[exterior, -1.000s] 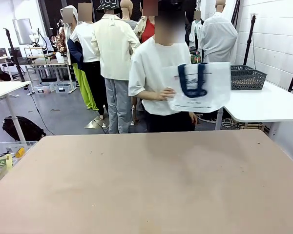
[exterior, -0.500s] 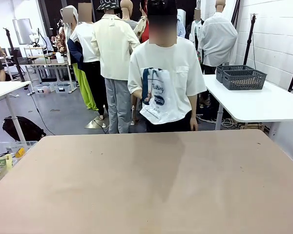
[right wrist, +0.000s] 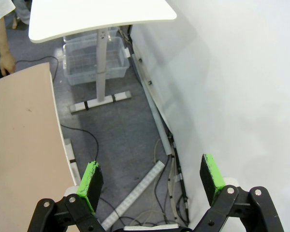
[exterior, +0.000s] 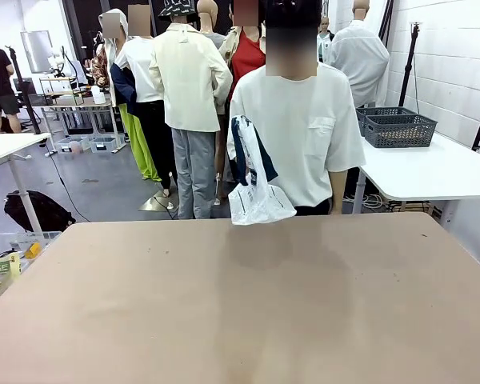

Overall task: Transfer purchased items from the store into the shopping bag.
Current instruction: Open the Reusable shopping bag in the center of the table.

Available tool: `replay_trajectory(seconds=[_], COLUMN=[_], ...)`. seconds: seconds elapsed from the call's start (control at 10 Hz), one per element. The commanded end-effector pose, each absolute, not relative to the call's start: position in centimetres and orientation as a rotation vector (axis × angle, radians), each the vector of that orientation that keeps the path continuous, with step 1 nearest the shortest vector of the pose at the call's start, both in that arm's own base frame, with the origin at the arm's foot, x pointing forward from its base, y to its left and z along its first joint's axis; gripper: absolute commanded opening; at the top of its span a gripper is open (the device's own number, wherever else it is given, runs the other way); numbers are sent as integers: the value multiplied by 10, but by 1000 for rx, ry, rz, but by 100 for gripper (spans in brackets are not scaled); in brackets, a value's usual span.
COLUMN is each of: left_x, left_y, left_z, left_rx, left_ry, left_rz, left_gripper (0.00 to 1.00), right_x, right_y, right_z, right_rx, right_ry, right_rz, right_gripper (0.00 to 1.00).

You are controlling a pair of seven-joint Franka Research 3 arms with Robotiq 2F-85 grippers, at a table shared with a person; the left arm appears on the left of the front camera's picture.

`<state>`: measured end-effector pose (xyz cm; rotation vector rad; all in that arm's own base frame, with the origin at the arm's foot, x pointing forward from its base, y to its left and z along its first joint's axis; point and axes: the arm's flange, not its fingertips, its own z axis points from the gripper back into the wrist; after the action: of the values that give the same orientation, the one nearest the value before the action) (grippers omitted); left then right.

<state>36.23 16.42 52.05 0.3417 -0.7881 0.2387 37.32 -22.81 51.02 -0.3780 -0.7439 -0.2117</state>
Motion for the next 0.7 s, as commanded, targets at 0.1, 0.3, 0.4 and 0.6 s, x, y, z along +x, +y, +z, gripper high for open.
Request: replay_trajectory(seconds=[0.1,0.3,0.4,0.6], left_x=[361,361,361,361], left_y=[166,166,166,166], left_z=[522,522,522,522], left_rx=[354,354,354,354], left_ry=[-792,-792,-792,-792], left_rz=[218,218,218,218], left_gripper=[100,100,100,100], right_x=[373,373,373,373], right_y=[-228,-228,-228,-228], right_z=[511,511,511,511], right_rx=[-389,-389,-389,-389], right_ry=[-738,-738,-738,-738], right_rz=[-198,-198,-198,-198], right_gripper=[100,100,100,100])
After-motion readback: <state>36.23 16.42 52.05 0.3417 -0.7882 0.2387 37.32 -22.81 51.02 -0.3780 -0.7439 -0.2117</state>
